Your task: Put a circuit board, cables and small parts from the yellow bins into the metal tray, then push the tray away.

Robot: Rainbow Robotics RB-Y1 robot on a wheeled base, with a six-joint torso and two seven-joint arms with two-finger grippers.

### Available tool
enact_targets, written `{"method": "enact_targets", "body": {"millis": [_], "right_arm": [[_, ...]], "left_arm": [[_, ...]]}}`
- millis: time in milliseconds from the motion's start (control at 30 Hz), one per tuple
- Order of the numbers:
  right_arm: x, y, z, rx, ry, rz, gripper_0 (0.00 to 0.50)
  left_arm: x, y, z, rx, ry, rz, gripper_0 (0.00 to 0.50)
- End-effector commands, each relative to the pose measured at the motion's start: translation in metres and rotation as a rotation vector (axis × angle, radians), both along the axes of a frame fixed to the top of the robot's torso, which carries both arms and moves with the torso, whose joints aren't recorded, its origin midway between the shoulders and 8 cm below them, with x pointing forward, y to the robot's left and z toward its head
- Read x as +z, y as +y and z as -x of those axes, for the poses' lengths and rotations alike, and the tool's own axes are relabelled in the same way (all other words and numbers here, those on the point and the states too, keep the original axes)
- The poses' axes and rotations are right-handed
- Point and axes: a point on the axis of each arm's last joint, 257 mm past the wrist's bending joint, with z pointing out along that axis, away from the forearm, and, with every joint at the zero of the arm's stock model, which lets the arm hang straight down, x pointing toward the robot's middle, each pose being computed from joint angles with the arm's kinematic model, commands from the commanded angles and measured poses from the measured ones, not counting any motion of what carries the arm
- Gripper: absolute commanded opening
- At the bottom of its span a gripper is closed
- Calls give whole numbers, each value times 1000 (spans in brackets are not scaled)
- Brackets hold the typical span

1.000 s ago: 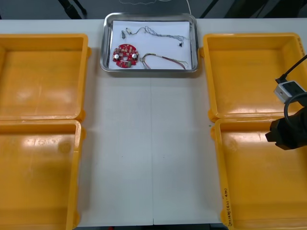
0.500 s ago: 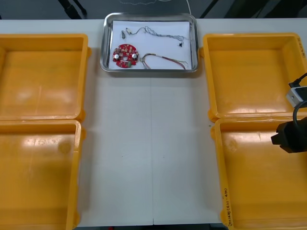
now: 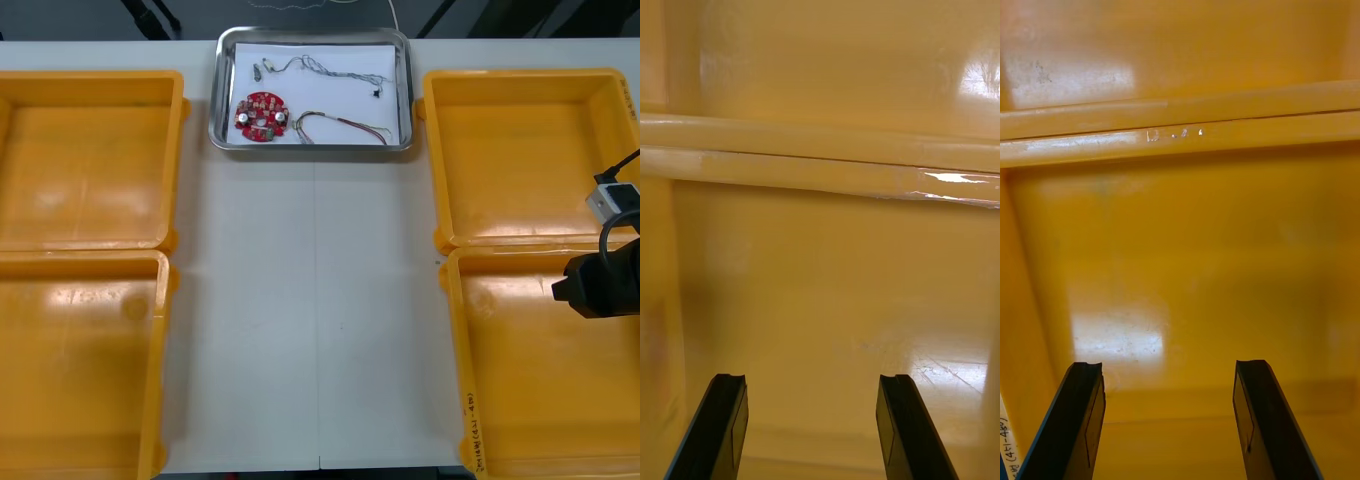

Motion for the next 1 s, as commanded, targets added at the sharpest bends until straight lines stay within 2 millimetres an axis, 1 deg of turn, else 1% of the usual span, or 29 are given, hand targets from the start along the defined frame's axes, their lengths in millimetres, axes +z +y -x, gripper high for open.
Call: {"method": "enact_targets", "body": {"millis": [33,167,1000], "right_arm": [[8,-6,0,-56,-24,-16,500],[6,-7,3,-58,-12,-11,500],[7,-11,4,-61,-11,2,500]], "left_arm": [[-10,-2,10,70,24,33,500],[-10,-2,10,70,24,33,500],[-10,-2,10,70,24,33,500]]}}
